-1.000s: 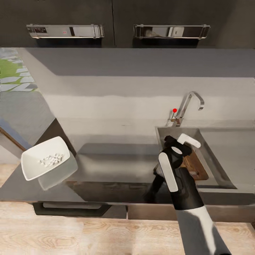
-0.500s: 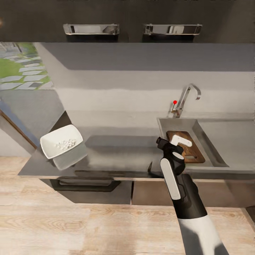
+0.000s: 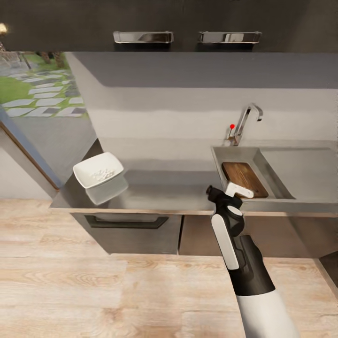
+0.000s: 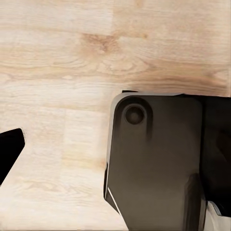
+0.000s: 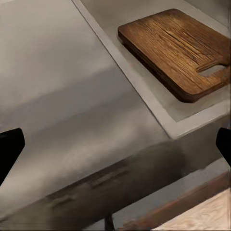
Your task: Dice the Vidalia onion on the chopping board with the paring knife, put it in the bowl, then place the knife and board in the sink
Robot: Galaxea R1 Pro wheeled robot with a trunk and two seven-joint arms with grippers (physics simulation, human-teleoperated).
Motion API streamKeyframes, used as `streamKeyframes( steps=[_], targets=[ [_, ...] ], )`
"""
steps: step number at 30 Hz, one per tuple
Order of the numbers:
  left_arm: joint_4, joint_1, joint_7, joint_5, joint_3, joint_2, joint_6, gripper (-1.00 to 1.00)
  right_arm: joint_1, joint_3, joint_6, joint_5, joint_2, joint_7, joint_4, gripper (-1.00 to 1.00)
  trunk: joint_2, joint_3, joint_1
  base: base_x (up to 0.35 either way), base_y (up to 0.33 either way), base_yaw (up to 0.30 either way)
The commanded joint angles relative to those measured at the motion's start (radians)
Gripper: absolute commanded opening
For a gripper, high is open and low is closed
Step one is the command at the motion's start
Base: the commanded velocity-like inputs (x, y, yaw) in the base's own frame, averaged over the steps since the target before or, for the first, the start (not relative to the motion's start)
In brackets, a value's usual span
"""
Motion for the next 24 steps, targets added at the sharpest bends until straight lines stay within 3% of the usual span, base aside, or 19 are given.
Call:
streamKeyframes(
  steps=[1,6,12,20,23,24],
  targets=[
    [-0.001,0.0,0.008,0.01,-0.008,0.002,-0.002,1.0,0.006,0.002,0.003,-0.007,0.0,-0.008,-0.001,1.0,-0.002,-0.002,0.0,-0.32,0.106,0.0],
    [-0.001,0.0,0.008,0.01,-0.008,0.002,-0.002,1.0,0.028,0.002,-0.001,-0.007,-0.001,0.009,-0.001,1.0,-0.002,-0.002,0.0,-0.32,0.106,0.0],
    [-0.001,0.0,0.008,0.01,-0.008,0.002,-0.002,1.0,0.071,0.002,-0.004,-0.002,-0.012,0.103,-0.001,1.0,-0.002,-0.002,0.0,-0.32,0.106,0.0],
    [-0.004,0.0,0.009,0.01,-0.008,0.002,-0.002,1.0,0.19,0.002,-0.092,0.002,-0.061,0.149,0.003,1.0,-0.002,-0.002,0.0,-0.189,0.057,0.0],
    [-0.004,0.0,0.009,0.01,-0.007,0.003,-0.002,1.0,0.244,0.003,-0.135,0.025,-0.093,0.193,0.02,1.0,-0.002,-0.002,0.0,-0.012,0.003,0.0],
    [-0.004,0.0,0.009,0.01,-0.007,0.005,-0.002,1.0,0.264,0.003,-0.163,0.033,-0.104,0.222,0.065,1.0,-0.002,-0.002,0.0,-0.004,0.001,0.0]
  ],
)
